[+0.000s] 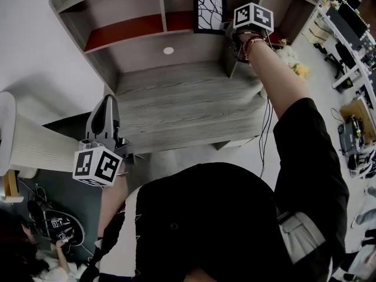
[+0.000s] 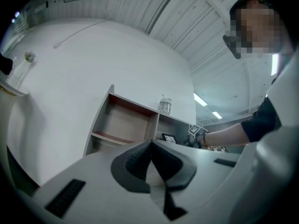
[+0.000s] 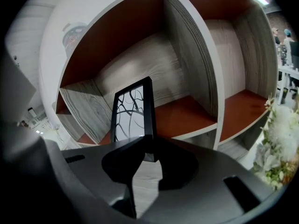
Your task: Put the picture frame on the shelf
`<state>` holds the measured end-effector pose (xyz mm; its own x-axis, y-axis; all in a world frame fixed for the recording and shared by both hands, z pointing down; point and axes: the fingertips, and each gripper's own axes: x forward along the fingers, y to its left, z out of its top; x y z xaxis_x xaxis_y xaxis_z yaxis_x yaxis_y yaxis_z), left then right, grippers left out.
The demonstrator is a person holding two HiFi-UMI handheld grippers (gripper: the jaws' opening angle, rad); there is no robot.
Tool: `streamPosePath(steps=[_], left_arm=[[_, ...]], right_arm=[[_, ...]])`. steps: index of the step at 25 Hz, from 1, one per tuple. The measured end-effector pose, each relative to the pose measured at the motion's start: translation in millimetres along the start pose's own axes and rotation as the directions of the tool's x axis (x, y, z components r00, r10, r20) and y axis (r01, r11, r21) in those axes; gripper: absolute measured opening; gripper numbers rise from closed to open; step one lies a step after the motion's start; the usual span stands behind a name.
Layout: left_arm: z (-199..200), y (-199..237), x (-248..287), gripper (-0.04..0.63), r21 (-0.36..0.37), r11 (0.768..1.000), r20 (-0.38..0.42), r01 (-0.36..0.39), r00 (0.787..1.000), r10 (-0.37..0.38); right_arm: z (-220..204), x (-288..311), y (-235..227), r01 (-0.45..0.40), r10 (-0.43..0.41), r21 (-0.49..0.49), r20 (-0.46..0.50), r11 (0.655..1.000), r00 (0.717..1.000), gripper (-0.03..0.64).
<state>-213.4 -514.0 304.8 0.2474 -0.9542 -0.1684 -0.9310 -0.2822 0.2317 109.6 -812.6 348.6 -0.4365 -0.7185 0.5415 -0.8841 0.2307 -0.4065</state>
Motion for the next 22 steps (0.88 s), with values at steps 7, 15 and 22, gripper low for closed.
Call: streamPosePath(steps=[7, 15, 22], left_arm=[[-2, -4, -2, 0.011, -0.011, 1.000, -0.002, -0.008, 1.000, 0.008], [-2, 1, -4, 0.011, -0.008, 1.000, 0.002, -0.009, 1.000, 0.009], [0, 5, -6, 0.011, -0.016, 1.000, 0.006, -0.011, 1.000, 0.011]], right_arm=[[-1, 2, 2, 0.011, -0.011, 0.010, -0.018, 1.000, 1.000, 0.087], [-6, 9, 12, -0.005, 0.007, 0.053, -0.032, 0.999, 0.999, 0.089], [3, 8, 19, -0.015, 0.016, 0.063, -0.011, 0.998, 1.000, 0.081]])
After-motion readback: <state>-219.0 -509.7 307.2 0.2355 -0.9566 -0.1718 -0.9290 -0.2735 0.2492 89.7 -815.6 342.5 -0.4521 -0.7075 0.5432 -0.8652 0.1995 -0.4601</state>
